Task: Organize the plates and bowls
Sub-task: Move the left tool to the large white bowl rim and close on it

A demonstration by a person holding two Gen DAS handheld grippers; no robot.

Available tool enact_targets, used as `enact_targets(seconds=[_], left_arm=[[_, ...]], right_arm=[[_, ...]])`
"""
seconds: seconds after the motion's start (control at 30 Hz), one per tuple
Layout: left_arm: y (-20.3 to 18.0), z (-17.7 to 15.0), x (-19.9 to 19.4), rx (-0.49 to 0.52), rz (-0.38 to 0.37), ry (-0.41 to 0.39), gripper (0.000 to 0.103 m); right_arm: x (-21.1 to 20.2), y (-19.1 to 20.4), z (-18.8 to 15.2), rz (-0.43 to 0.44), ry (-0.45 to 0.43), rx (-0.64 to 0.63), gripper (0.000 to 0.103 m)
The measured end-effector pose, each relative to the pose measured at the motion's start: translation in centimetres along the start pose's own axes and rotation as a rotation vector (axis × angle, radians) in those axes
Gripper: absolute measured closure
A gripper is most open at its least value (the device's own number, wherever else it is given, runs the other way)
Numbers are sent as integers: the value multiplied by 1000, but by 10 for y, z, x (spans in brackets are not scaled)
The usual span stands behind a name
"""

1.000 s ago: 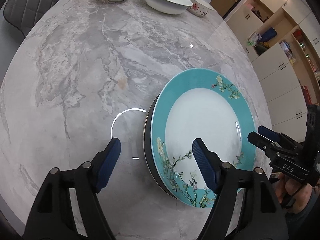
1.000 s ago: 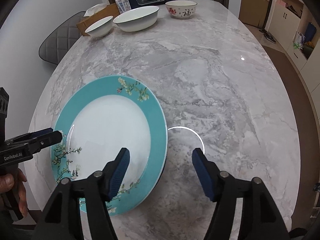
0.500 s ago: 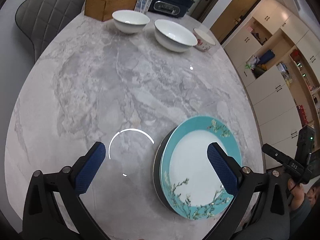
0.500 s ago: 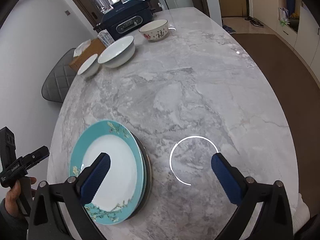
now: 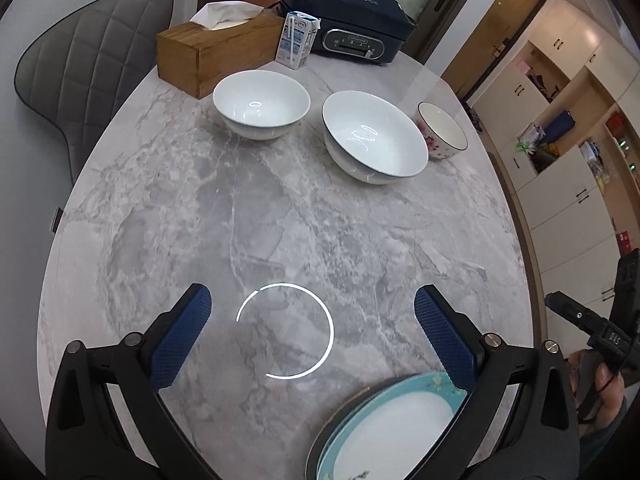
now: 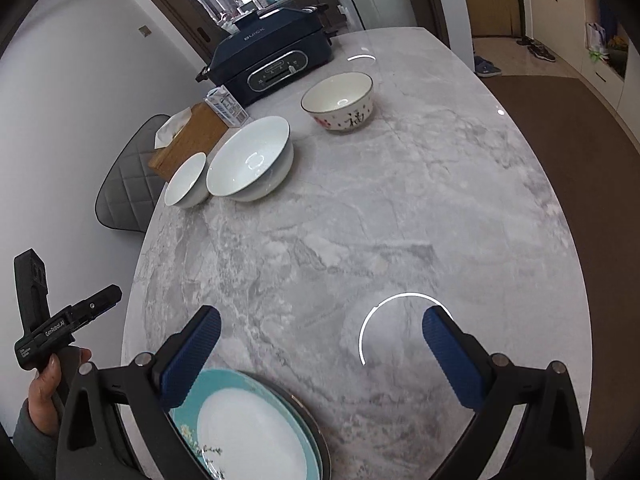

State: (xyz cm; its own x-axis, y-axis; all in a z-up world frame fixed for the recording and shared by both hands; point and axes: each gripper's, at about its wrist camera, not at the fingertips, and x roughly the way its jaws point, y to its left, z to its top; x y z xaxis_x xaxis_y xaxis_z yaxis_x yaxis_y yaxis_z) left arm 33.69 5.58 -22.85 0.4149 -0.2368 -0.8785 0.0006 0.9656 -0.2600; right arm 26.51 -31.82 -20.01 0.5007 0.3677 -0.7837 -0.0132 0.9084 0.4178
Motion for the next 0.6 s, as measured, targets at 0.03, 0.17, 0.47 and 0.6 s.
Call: enact_targets(seconds=[0.03, 0.17, 0.47, 0.6], left_arm=[[-3, 12, 8, 1, 5, 6, 0], [-15, 54, 39, 0, 8, 15, 0], [-36, 118, 112, -59, 24, 49, 0], [-39, 132, 140, -88, 23, 73, 0]], right_arm=[[5, 2, 13, -1, -4, -13, 0], [29, 9, 62, 4, -16, -57, 0], [111, 10, 136, 47, 69, -48, 13], [142, 14, 151, 56, 104, -38, 26]])
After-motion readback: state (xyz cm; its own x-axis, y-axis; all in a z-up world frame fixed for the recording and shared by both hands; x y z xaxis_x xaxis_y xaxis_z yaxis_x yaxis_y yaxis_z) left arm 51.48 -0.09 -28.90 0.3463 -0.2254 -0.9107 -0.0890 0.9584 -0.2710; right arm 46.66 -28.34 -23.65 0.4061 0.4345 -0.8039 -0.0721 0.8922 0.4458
